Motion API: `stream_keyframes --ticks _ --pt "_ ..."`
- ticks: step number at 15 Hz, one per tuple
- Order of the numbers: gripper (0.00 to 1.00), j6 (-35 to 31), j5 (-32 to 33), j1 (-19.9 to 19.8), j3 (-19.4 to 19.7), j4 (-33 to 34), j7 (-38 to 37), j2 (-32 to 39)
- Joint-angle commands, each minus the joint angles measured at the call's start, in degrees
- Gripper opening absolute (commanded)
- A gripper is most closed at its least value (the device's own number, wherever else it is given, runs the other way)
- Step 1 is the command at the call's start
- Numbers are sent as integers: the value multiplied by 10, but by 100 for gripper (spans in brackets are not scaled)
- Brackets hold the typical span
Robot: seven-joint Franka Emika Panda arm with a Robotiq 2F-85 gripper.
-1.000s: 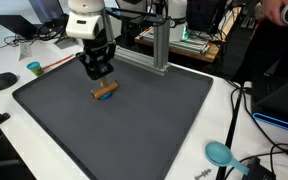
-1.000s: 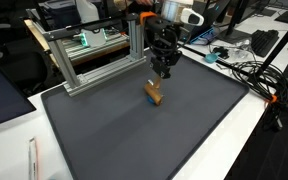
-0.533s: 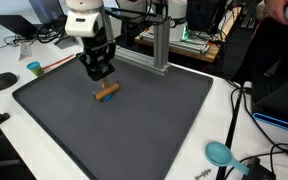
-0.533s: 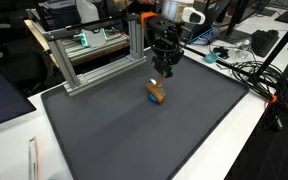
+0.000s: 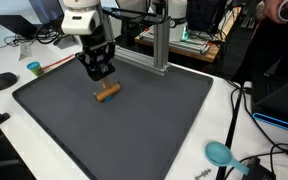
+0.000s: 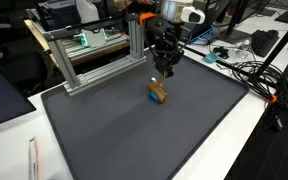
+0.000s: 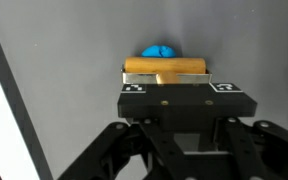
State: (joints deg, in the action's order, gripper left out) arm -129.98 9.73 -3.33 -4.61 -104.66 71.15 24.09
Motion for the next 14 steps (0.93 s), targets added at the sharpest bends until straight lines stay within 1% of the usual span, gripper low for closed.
stream_keyframes --ticks 1,6,14 --pt "23 8 -70 -17 -20 14 23 27" --pt "23 -3 -130 -29 -22 18 19 26" --pt "23 -19 -192 -48 -23 14 14 3"
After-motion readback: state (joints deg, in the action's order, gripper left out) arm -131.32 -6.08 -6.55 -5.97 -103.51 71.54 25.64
